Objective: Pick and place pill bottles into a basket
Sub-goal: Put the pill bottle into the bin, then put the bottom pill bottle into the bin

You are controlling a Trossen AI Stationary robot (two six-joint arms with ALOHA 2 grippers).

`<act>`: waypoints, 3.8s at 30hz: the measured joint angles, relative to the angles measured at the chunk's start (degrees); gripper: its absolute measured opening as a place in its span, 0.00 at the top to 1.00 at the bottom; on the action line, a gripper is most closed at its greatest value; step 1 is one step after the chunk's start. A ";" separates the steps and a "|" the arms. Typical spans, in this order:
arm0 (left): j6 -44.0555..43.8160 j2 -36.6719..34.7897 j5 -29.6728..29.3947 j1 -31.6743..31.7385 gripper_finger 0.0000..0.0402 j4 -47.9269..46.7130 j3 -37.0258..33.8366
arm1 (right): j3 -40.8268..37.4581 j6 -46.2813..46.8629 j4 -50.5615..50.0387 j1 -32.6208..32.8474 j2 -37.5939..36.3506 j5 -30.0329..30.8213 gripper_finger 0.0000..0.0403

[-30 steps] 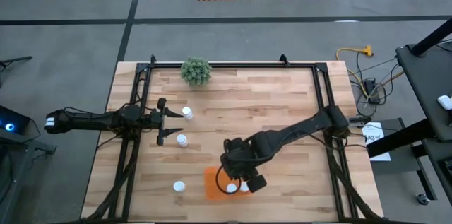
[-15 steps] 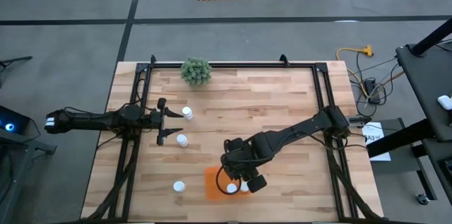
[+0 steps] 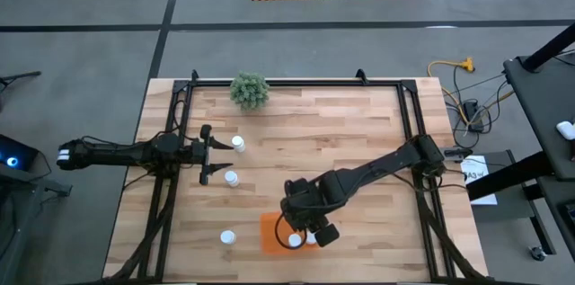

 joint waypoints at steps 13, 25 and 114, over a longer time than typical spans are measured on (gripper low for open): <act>0.00 -0.03 0.00 -0.04 0.44 0.00 0.00 | -8.70 -0.05 7.90 0.02 -0.02 -0.18 0.64; 0.00 0.00 0.00 -0.04 0.44 -0.02 -0.02 | -12.31 -0.34 10.71 0.00 -0.02 -0.17 0.64; 0.00 -0.06 0.00 0.00 0.44 0.00 -0.02 | -16.60 -6.25 16.98 -5.12 -13.06 -0.02 0.49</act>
